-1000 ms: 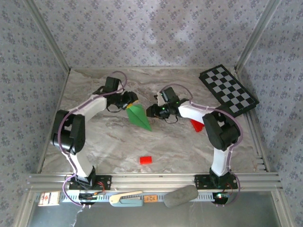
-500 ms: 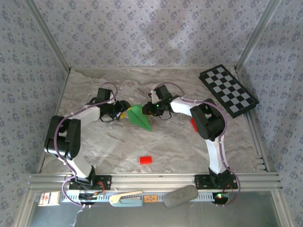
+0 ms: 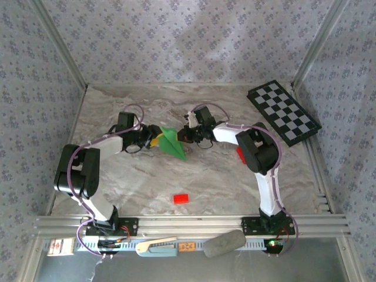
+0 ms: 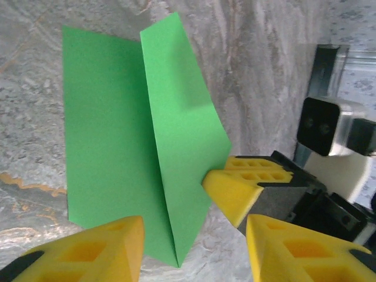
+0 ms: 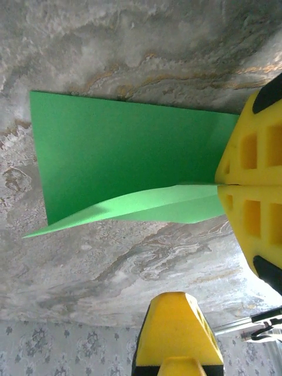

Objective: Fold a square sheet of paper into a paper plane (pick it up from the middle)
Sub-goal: Pick up the paper from the center of the table.

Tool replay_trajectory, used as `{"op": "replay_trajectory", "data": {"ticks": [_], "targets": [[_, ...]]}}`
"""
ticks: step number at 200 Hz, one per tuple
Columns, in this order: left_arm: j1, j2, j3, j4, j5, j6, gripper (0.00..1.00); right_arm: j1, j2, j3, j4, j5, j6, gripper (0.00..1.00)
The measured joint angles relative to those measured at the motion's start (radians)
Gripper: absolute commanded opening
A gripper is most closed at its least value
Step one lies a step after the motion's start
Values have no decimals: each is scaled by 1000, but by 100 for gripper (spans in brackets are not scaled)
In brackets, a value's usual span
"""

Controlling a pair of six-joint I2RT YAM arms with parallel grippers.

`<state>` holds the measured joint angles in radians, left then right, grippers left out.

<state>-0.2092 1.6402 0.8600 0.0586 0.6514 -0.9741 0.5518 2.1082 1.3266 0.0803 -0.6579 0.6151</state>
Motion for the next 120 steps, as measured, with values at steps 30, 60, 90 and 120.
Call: {"op": "replay_trajectory", "data": {"ticks": [30,60,90,120], "targets": [[2,-39,-3,82,48,-23,52,-15,-77,-51,90,-25,70,3],[-5,-79,-8,183,93,-57,58,-31,-162,-77,225,-57,169,3],[-32,-88,-8,277,124,-91,61,-39,-209,-103,367,-80,290,3],[-63,-88,-9,352,146,-121,59,-41,-212,-119,471,-92,392,3]]}}
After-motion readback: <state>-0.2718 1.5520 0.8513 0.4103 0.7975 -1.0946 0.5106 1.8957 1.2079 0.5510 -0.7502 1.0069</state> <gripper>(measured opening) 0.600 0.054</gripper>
